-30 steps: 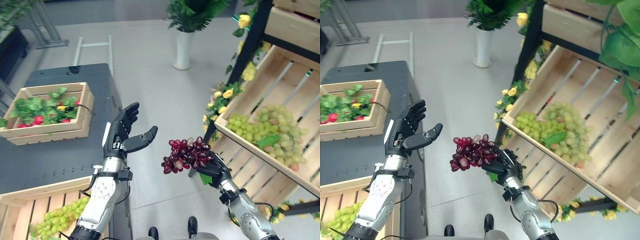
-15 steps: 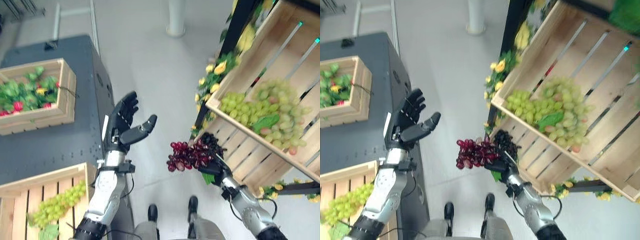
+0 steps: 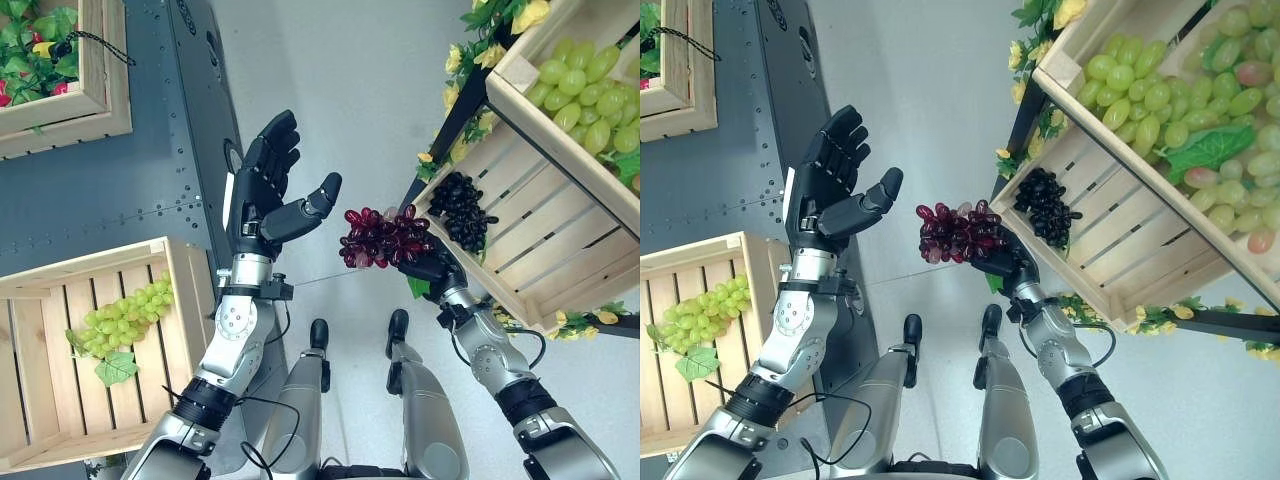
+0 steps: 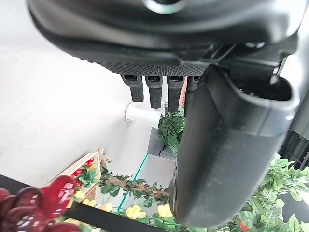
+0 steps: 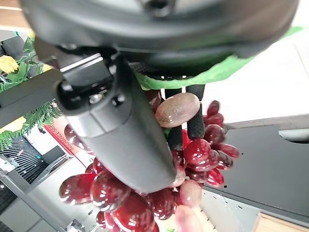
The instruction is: Pick up the fruits from the basket on one side to the basket on the other side
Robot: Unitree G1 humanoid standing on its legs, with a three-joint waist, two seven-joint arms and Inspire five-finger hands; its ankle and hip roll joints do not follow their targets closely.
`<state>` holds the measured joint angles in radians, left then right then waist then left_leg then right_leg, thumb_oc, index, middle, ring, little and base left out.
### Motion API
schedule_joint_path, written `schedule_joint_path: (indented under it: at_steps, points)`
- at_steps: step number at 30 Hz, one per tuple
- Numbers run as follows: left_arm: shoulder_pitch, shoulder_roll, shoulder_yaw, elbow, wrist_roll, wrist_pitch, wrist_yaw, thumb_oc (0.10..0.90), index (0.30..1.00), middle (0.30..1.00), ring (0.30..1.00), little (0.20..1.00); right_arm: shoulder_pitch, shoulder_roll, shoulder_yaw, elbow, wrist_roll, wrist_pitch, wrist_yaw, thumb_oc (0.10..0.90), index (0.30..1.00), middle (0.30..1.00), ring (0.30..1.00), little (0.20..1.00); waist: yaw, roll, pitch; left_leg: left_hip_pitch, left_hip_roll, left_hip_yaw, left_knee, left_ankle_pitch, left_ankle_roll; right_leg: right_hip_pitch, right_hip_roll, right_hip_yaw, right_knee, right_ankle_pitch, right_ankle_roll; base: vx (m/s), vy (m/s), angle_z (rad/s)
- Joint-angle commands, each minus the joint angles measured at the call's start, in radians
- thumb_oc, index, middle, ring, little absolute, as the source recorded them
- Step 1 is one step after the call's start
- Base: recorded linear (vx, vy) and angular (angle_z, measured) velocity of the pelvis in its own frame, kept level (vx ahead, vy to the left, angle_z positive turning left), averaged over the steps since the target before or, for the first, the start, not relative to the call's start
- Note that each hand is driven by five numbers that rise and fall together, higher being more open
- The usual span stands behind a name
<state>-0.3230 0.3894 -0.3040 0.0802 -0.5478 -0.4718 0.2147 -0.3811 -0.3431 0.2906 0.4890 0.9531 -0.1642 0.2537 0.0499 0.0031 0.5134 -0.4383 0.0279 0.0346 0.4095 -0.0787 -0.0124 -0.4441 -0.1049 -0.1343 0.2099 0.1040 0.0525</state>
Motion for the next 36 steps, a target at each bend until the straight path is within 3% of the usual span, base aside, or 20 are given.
schedule_joint_path:
  at_steps: [1, 6, 13, 25, 36]
  points:
    - [-0.029, -0.031, 0.034, -0.120, 0.004, -0.153, -0.039, 0.800, 0.900, 0.900, 0.900, 0.900, -0.045, 0.027, -0.042, -0.121, 0.078, -0.136, 0.013, 0.400, 0.300, 0.300, 0.300, 0.300, 0.013, 0.004, -0.028, -0.067, -0.079, -0.023, -0.052, 0.098, 0.037, 0.021, 0.034, 0.003, 0.138, -0.109, -0.041, -0.03, -0.094, -0.05]
    - [-0.055, -0.025, 0.034, -0.102, -0.001, -0.146, -0.035, 0.800, 0.900, 0.900, 0.900, 0.900, -0.101, 0.026, -0.067, -0.076, 0.155, -0.162, -0.033, 0.400, 0.300, 0.300, 0.300, 0.300, 0.015, 0.003, 0.006, -0.116, -0.069, -0.021, -0.016, 0.097, 0.029, -0.004, 0.047, -0.002, 0.158, -0.122, -0.057, 0.00, -0.084, -0.03]
    - [-0.056, -0.018, 0.035, -0.110, -0.008, -0.125, -0.059, 0.800, 0.900, 0.900, 0.900, 0.900, -0.150, 0.011, -0.148, -0.002, 0.266, -0.230, -0.138, 0.400, 0.300, 0.300, 0.300, 0.300, 0.016, 0.008, 0.007, -0.151, -0.065, -0.018, -0.011, 0.100, 0.029, -0.025, 0.063, -0.006, 0.155, -0.126, -0.069, 0.07, -0.065, 0.03]
    - [-0.059, 0.009, 0.031, -0.112, -0.034, -0.076, -0.076, 0.800, 0.900, 0.900, 0.900, 0.900, -0.204, -0.037, -0.299, 0.078, 0.345, -0.313, -0.322, 0.400, 0.300, 0.300, 0.300, 0.300, 0.021, 0.013, 0.007, -0.182, -0.060, -0.025, 0.025, 0.084, 0.030, -0.037, 0.072, -0.014, 0.177, -0.136, -0.077, 0.06, -0.044, 0.00]
    - [-0.068, 0.033, 0.012, -0.109, -0.062, -0.043, -0.103, 0.800, 0.900, 0.900, 0.900, 0.900, -0.247, -0.093, -0.391, 0.158, 0.342, -0.359, -0.517, 0.400, 0.300, 0.300, 0.300, 0.300, 0.025, 0.022, 0.007, -0.213, -0.065, -0.030, 0.044, 0.072, 0.040, -0.075, 0.068, -0.021, 0.195, -0.130, -0.075, 0.07, -0.022, 0.00]
